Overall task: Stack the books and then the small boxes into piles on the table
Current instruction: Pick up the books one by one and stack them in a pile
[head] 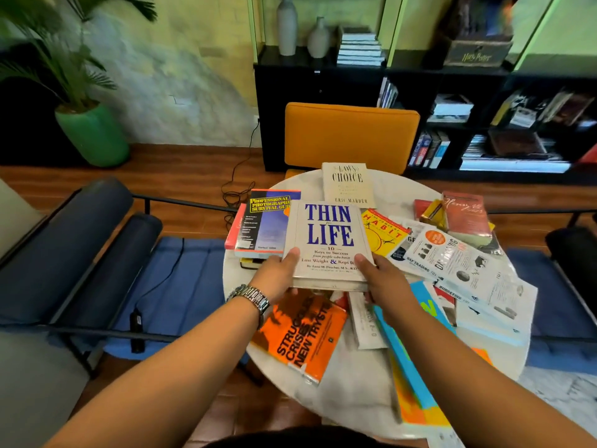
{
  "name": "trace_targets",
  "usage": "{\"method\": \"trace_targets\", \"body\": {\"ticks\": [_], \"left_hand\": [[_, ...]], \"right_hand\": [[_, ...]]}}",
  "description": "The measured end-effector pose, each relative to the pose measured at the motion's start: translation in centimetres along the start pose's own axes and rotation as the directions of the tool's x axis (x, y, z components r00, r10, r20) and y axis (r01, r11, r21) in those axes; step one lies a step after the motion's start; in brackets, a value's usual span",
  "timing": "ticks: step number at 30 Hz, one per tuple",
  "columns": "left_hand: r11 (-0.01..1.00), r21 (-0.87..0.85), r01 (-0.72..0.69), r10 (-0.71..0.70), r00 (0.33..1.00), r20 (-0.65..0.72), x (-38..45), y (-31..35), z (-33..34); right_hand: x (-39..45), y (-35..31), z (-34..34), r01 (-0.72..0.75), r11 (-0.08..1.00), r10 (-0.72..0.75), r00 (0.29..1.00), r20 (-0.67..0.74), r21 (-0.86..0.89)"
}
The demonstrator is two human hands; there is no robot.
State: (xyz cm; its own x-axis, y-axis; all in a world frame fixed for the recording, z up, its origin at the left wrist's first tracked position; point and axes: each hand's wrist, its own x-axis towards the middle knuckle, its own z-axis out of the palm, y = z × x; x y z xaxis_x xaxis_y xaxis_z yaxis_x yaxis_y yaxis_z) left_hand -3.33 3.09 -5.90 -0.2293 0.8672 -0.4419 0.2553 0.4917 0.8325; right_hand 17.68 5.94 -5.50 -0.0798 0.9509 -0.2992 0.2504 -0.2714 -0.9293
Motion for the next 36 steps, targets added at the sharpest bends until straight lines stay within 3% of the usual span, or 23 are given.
{"method": "trace_targets", "body": {"ticks": [4, 10, 16, 21, 27, 32, 36], "left_hand": [[0.990, 0.137, 0.014, -0.011, 1.000, -0.022, 3.9, 2.8, 1.4], [0.998, 0.064, 0.016, -0.015, 1.000, -0.011, 10.4, 7.9, 3.9], [0.973, -0.160, 0.166, -0.158, 0.986, 0.061, 18.6, 12.1, 5.8], [0.963, -0.160, 0.219, -0.214, 0.976, 0.049, 24.1, 12.8, 6.9], [0.990, -0.010, 0.142, -0.142, 0.989, -0.047, 28.4, 13.1, 7.5], [0.977, 0.157, 0.145, -0.139, 0.989, -0.050, 31.6, 13.3, 7.1], [0.846, 0.533, 0.005, -0.008, 1.000, 0.003, 31.9, 14.2, 7.4]], "right_hand": [[5.0, -1.1, -2.0, 0.008, 1.000, -0.008, 1.000, 0.015, 0.000], [14.0, -3.2, -5.1, 0.010, 0.996, -0.009, 1.000, 0.015, -0.086], [23.6, -4.4, -7.5, 0.019, 0.984, -0.018, 1.000, 0.006, -0.176], [29.4, -3.5, -7.5, -0.004, 0.974, 0.011, 1.000, 0.028, -0.226], [34.5, -2.9, -6.4, -0.011, 0.953, 0.007, 1.000, -0.014, -0.304], [37.5, -2.8, -5.8, -0.044, 0.934, 0.051, 0.999, 0.010, -0.354], [38.6, -2.4, -5.7, -0.026, 0.910, 0.022, 1.000, -0.013, -0.414]]}}
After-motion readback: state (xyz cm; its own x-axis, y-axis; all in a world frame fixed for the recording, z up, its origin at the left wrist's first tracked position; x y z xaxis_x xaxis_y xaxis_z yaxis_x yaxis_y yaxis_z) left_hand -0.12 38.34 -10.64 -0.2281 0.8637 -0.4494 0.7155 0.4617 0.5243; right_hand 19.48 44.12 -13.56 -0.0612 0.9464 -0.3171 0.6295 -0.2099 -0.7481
